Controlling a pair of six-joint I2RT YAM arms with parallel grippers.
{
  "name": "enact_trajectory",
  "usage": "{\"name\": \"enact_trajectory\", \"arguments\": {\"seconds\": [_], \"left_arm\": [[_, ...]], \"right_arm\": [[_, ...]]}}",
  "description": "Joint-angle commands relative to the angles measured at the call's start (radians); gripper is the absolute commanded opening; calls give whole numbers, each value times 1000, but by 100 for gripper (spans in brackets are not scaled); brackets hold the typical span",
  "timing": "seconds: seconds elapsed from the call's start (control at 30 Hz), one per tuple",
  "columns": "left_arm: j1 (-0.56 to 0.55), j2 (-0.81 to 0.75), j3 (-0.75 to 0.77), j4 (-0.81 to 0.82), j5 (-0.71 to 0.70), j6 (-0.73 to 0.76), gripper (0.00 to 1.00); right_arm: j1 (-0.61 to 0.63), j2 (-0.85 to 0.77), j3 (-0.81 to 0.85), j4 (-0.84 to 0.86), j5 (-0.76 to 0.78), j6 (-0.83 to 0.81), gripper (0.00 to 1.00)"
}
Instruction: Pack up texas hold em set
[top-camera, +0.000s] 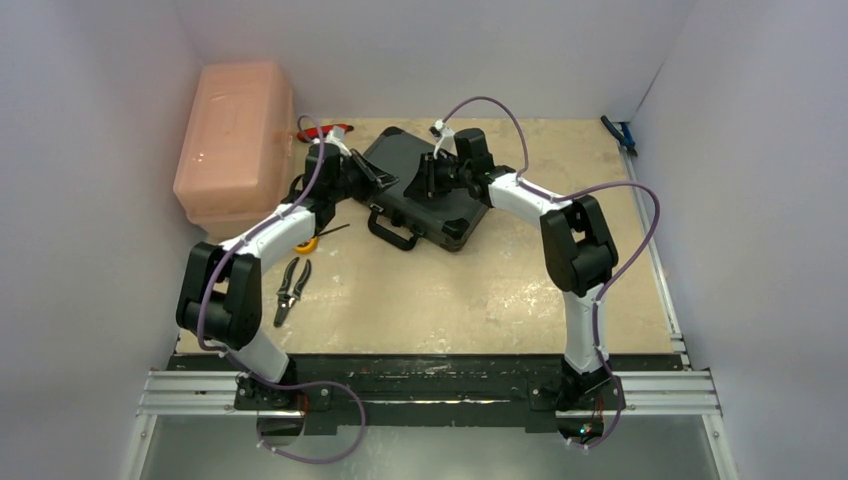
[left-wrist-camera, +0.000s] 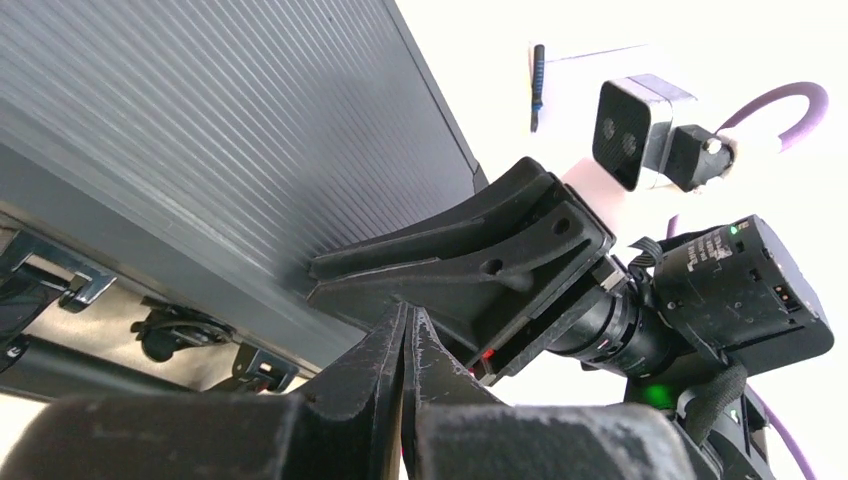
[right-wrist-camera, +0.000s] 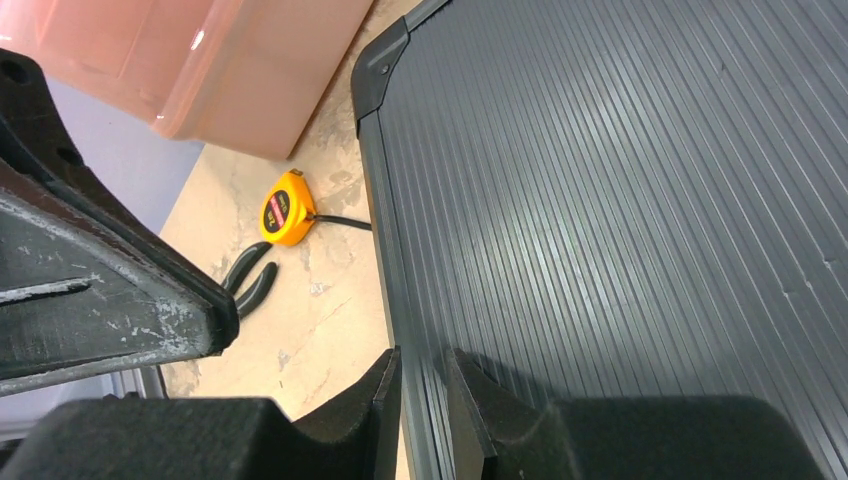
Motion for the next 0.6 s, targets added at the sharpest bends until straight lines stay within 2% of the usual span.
{"name": "enact_trajectory", "arguments": {"seconds": [0.0,0.3,0.43,0.57], "left_arm": [[-2,-58,-45,-34,-44,72,0],[-2,-42,-117,3,-37,91,0],[-6,3,-100,5,-30,108,0],[-14,59,-49,-58,-33,125,0]], "right_arm": [[17,47,-65,-219,60,-44,28],[16,51,-69,-214,67,-38,27],[16,53,-67,-214,67,-38,27],[16,55,-66,-217,66,-38,27]]}}
